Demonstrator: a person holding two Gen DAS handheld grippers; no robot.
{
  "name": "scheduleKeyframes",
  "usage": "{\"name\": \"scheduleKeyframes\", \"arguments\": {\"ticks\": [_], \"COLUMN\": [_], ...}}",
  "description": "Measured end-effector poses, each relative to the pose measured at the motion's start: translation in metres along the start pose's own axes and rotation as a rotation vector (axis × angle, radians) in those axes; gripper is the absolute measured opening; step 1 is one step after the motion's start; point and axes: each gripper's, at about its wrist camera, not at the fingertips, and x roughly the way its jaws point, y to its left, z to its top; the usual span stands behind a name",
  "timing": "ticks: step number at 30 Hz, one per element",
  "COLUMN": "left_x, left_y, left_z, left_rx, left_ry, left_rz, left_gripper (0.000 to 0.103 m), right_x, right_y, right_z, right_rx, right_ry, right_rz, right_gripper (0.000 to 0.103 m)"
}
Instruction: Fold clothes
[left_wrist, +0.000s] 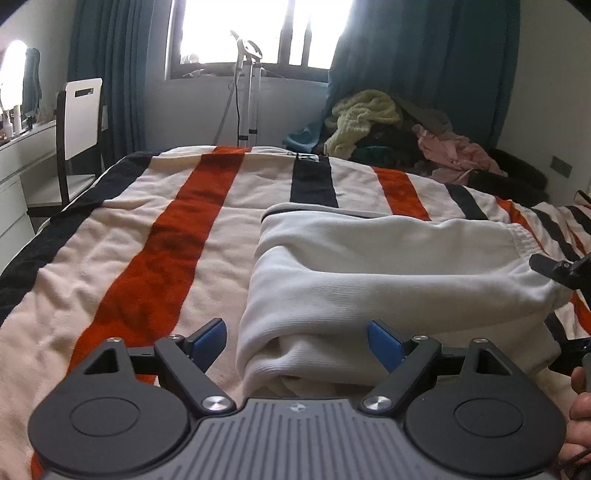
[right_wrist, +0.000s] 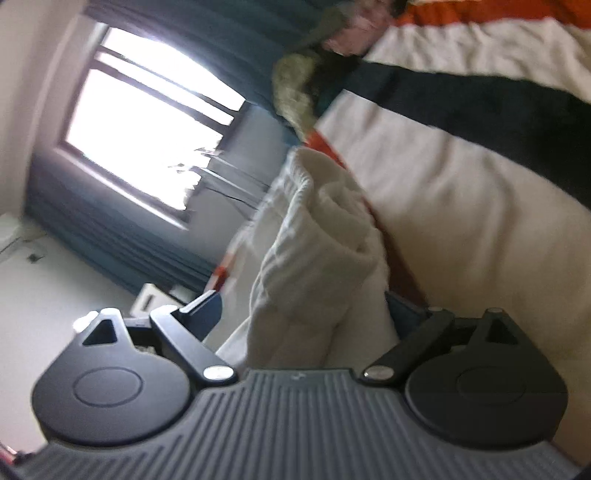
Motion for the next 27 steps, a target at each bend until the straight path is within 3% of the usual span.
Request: {"name": "scheduleKeyframes", "arguments": {"ticks": [6, 10, 12, 14, 17, 21, 25, 27], "left_x": [0.003, 0.001, 0.001, 0.003, 0.015, 0.046, 0.071, 0.083], "left_y": [0.004, 0.023, 0.032, 0.038, 0.051, 0.063, 0.065, 0.067], "left_z": [0.002, 0.006, 0.010, 0.014, 0.015, 0.007, -0.004, -0.008], "left_rx": [-0.035, -0.169, -0.224, -0.265, -0.346, -0.462, -0.528, -0.558], "left_ry": [0.016, -0.020, -0.035, -0.050, -0.047, 0.063, 0.156, 0.185], "left_rz": [-0.022, -0.093, -0.134, -0.147, -0.216, -0.288, -0.342, -0.360], "left_gripper": [0.085, 0.086, 0.086, 0.093, 0.096, 0.096, 0.096, 0.090], "right_x": [0.022, 0.034, 0.033, 0.025, 0.008, -0.004, 0.002, 0.005], "right_y": [-0.021, -0.013, -0.004, 0.000, 0.010, 0.022, 0.009, -0.001], "right_z": [-0.004, -0.012, -0.015, -0.014, -0.010, -0.007, -0.007, -0.009], "right_rx": [0.039, -0.041, -0.078, -0.086, -0.068, -0.123, -0.100, -0.062], "right_ry": [0.094, 0.118, 0.098, 0.082, 0.034, -0.029, -0.021, -0.013], "right_rz": [-0.117, -0.183, -0.206, -0.223, -0.201, -0.185, -0.208, -0.215], "right_gripper": [0.094, 0.093, 0.079, 0.055, 0.036, 0.033, 0.033, 0.034]}}
